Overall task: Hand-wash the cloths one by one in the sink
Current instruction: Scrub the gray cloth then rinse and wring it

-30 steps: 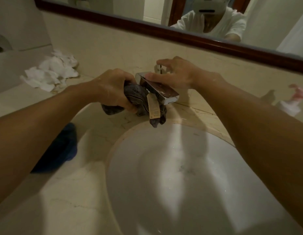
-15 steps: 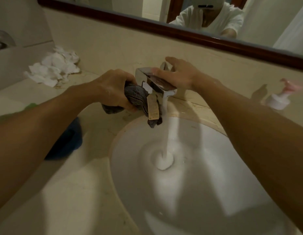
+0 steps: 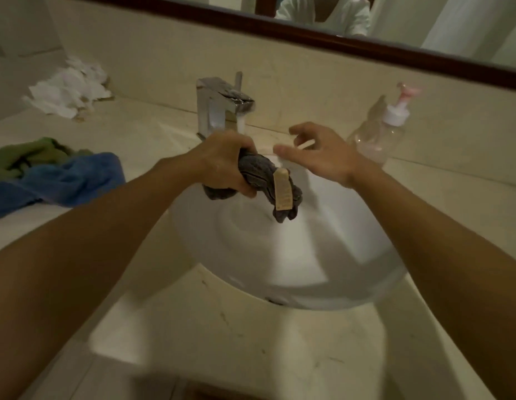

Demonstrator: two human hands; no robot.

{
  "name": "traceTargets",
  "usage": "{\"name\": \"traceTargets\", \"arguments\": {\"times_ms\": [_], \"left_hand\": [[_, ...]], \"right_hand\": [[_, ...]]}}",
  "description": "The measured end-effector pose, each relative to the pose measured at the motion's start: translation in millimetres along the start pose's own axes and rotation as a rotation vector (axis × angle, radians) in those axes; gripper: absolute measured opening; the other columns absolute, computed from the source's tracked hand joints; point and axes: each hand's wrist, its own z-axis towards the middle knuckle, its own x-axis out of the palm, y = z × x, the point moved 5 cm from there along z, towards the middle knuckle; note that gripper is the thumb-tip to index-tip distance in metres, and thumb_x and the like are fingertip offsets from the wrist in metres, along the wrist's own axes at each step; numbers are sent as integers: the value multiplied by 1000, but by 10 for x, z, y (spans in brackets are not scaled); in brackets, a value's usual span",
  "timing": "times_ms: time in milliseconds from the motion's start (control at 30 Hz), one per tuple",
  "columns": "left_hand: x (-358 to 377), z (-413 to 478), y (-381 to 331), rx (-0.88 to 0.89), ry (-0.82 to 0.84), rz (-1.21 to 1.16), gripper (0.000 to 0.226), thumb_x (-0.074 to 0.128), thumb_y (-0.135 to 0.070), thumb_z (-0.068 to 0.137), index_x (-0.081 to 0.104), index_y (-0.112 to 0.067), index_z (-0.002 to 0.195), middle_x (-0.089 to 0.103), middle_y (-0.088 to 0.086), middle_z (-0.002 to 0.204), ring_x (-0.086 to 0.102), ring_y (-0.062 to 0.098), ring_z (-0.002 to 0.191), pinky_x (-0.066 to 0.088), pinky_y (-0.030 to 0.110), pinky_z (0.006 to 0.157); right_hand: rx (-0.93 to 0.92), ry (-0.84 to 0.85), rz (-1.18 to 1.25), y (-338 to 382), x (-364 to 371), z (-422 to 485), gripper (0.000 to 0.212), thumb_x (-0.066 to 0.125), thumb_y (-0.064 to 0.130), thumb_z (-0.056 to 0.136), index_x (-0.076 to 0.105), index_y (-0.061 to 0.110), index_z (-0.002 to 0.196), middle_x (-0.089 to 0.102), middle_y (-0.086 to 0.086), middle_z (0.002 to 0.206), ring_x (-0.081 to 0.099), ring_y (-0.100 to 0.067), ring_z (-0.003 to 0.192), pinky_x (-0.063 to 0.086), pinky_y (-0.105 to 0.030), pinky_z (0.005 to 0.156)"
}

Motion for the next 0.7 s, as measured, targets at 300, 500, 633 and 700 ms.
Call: {"name": "traceTargets", "arguments": {"times_ms": [300, 500, 633, 700], "left_hand": [[643, 231, -615, 99, 42, -73, 55, 96, -32, 53, 67, -23, 99, 65, -10, 89, 62, 12, 84, 48, 22, 74], [889, 450, -663, 124, 35, -160, 72, 93, -26, 61, 56, -18, 122, 63, -1, 108, 61, 17, 96, 49, 28, 83], [923, 576, -464, 35, -34, -153, 96, 93, -36, 64, 41, -23, 143, 52, 4, 132, 47, 12, 111, 39, 25, 87], [955, 630, -314, -28, -46, -124, 91, 88, -48, 67, 43, -26, 142, 51, 2, 135, 46, 11, 111, 39, 27, 87]], "right_hand": [[-34, 26, -336, -511, 347, -509, 77, 91, 33, 71, 47, 23, 133, 68, 0, 110, 66, -24, 94, 56, -39, 80], [20, -102, -375, -868, 230, -405, 42, 80, 44, 80, 57, 28, 111, 70, 4, 87, 66, -19, 76, 55, -35, 67], [139, -191, -188, -1209, 155, -386, 33, 82, 37, 79, 66, 22, 104, 72, 0, 87, 67, -21, 81, 58, -40, 76], [195, -243, -103, -1341, 98, -411, 29, 82, 31, 79, 68, 18, 101, 73, -3, 88, 69, -24, 83, 59, -42, 78]]}}
